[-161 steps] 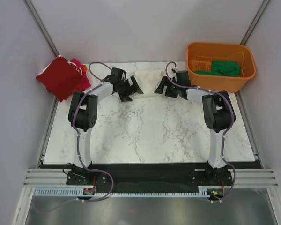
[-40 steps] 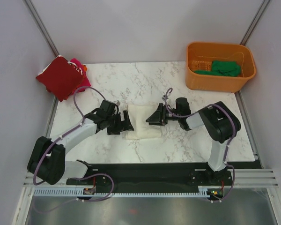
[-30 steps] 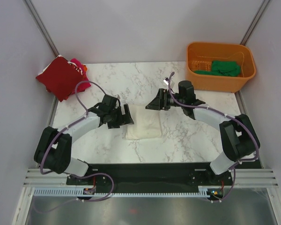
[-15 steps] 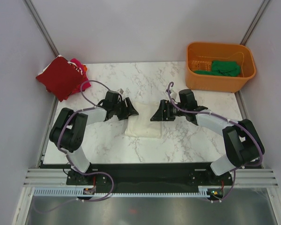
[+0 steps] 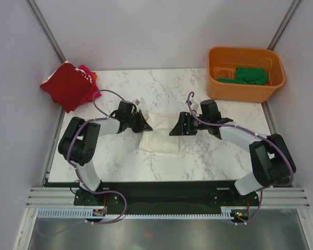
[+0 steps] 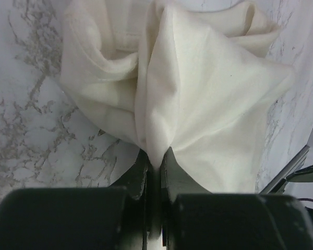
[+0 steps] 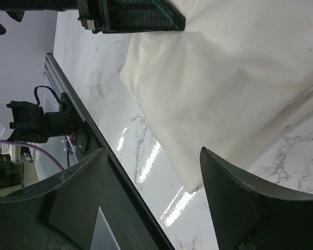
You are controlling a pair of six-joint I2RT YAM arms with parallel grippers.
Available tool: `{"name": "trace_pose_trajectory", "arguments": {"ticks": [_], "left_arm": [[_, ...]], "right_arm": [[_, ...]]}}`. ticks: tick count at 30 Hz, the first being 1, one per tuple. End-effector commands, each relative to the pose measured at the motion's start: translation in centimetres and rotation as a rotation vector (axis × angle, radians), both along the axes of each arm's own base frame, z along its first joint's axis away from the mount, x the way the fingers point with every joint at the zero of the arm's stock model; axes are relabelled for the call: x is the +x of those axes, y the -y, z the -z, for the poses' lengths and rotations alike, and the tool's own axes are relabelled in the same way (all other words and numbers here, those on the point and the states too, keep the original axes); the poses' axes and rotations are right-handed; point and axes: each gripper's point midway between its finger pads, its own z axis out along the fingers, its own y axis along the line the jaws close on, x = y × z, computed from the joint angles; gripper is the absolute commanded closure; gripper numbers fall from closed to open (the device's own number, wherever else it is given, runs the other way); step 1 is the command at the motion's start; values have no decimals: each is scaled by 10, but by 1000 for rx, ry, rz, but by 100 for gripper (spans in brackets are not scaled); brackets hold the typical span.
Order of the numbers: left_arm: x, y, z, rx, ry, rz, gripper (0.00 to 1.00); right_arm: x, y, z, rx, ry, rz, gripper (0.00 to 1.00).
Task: Fold and stack the t-shirts
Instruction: Neatly place the folded tshirt to the corner
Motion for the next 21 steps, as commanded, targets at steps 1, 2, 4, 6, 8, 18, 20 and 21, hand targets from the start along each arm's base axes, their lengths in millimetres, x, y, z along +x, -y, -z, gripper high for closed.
{"name": "trace_pose_trajectory", "arguments": {"ticks": [1, 2, 4, 6, 8, 18, 20, 21], "left_arm": [[17, -11, -45, 58, 77, 43, 98], [24, -17, -54, 62, 101, 38, 98], [35, -22, -72, 62, 114, 30, 98], [43, -31, -84, 53, 122, 16, 98], [52, -37, -97, 51, 128, -3, 98], [95, -58, -156, 53, 183, 5, 98], [102, -71, -162, 55, 182, -4, 98], [109, -72, -178, 31, 210, 4, 98]], "right_arm": [[2, 0, -23, 29, 82, -10, 20], [2, 0, -26, 34, 88, -10, 20], [1, -1, -30, 42, 92, -14, 20], [1, -1, -32, 46, 98, -18, 20], [0, -2, -34, 52, 98, -19, 20], [-2, -4, -37, 73, 99, -28, 20], [-3, -4, -38, 76, 102, -32, 20], [-4, -3, -39, 78, 103, -32, 20]]}}
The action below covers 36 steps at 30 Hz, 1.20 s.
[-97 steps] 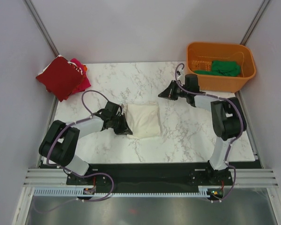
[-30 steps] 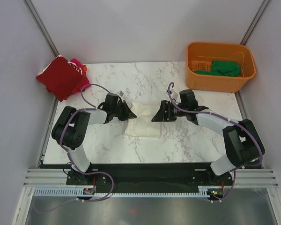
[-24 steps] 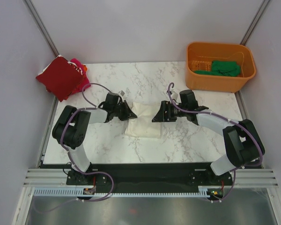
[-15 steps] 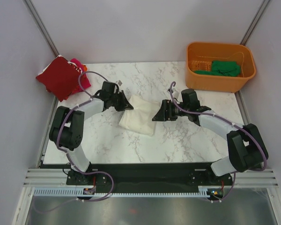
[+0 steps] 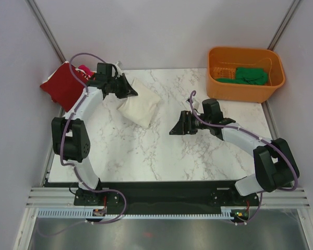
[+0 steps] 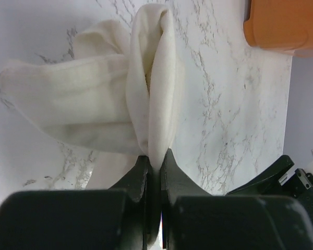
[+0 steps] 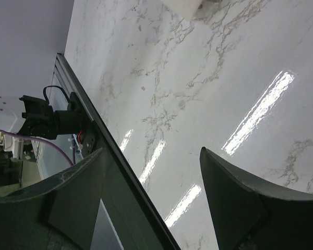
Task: Fold and stack the t-shirts
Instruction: Neatly place the folded tshirt to the corner
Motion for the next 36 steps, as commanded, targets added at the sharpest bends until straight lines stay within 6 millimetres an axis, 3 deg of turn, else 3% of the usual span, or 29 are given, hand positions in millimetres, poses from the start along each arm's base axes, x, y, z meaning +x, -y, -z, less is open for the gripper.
{"name": "trace_pose_trajectory", "arguments": {"ticks": [1, 3, 4, 5, 8, 11, 17, 28, 36], "left_arm": [[17, -15, -30, -33, 46, 56, 98], [29, -28, -55, -68, 75, 50, 98], [37, -39, -55, -76, 69, 32, 98], [43, -42, -73, -87, 95, 33, 98], [53, -48, -96, -115, 134, 30, 98], [61, -76, -115, -120, 167, -28, 98], [74, -128, -175, -136, 283, -160, 98], [81, -224, -209, -147, 355, -365, 98], [75, -260, -211, -185, 353, -413, 98]], "right_arm": [[0, -1, -19, 42, 65, -17, 20], [-1, -2, -20, 43, 67, -19, 20], [-2, -1, -19, 43, 69, -20, 20], [-1, -1, -19, 42, 70, -19, 20], [-2, -1, -17, 41, 70, -20, 20], [-2, -1, -16, 40, 70, -20, 20], [-1, -2, -15, 45, 67, -20, 20], [0, -4, -11, 55, 56, -21, 20], [2, -6, -10, 64, 46, -24, 20]]}}
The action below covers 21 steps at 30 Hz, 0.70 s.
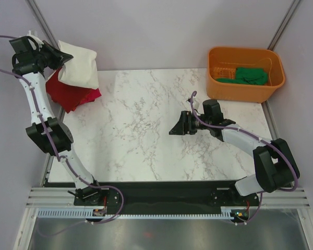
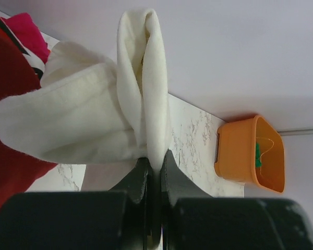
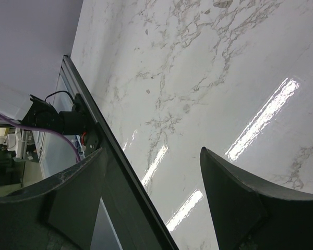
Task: Fold and stack the t-shirts
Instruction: Neatly place the folded tshirt to the corner
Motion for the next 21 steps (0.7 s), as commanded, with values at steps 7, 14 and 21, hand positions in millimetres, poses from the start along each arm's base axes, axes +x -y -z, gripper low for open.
{"name": "trace_pose_trajectory", "arguments": {"ticks": [7, 14, 21], "left_arm": [[-4, -40, -26, -79, 87, -33, 98], [-1, -74, 4, -162, 31, -98, 98], [5, -104, 57, -133, -66, -208, 98]], "right_arm": [[0, -4, -6, 45, 16, -25, 20], [-1, -5, 0, 42, -1, -28, 20], [-1, -5, 2, 40, -15, -31, 20]]}}
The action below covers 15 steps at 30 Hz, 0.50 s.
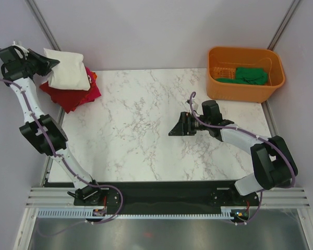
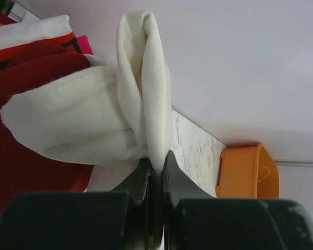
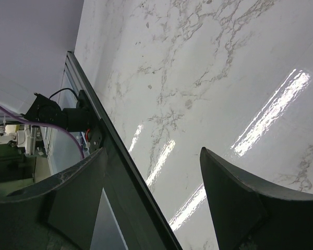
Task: Fold and stack the t-shirts
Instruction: Neatly place the folded tshirt to the corner
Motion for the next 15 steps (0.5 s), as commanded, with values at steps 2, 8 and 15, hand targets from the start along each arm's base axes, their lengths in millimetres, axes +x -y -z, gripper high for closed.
{"name": "trace_pose_trajectory", "arguments": {"ticks": [2, 8, 15], "left_arm": [[2, -35, 46, -17, -106, -154, 98], [10, -70, 105, -20, -223, -276, 95], [6, -99, 172, 8, -363, -391, 86]], "right_arm": [[3, -2, -4, 24, 24, -15, 20], [2, -1, -1, 10, 19, -12, 20], [4, -1, 5, -6, 10, -12, 20]]}}
